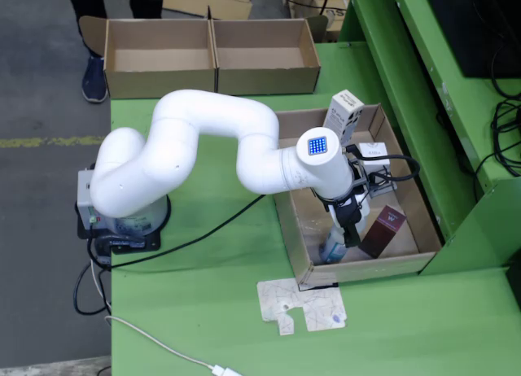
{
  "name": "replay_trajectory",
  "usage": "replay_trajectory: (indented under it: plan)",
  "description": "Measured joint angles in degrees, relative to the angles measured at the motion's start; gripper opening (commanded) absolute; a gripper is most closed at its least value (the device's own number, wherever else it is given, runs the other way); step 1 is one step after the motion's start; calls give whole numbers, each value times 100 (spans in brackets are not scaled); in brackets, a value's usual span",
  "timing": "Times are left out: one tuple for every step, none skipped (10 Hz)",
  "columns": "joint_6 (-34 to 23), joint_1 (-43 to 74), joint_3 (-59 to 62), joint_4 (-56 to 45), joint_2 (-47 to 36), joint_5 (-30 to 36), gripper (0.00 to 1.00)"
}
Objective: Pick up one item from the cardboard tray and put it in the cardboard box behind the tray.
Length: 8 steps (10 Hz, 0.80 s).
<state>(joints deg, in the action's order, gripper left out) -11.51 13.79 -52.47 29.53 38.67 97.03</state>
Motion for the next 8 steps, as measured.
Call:
replay_trajectory:
  plan:
    - [0,0,0,0,0,0,0]
    - [0,0,0,0,0,0,0]
    - [0,0,0,0,0,0,0]
    - [0,0,0,0,0,0,0]
    - [0,0,0,0,0,0,0]
    - [0,0,0,0,0,0,0]
    - [0,0,18,-18,0,8,0]
    - [-44,36,273,-194,167,44,0]
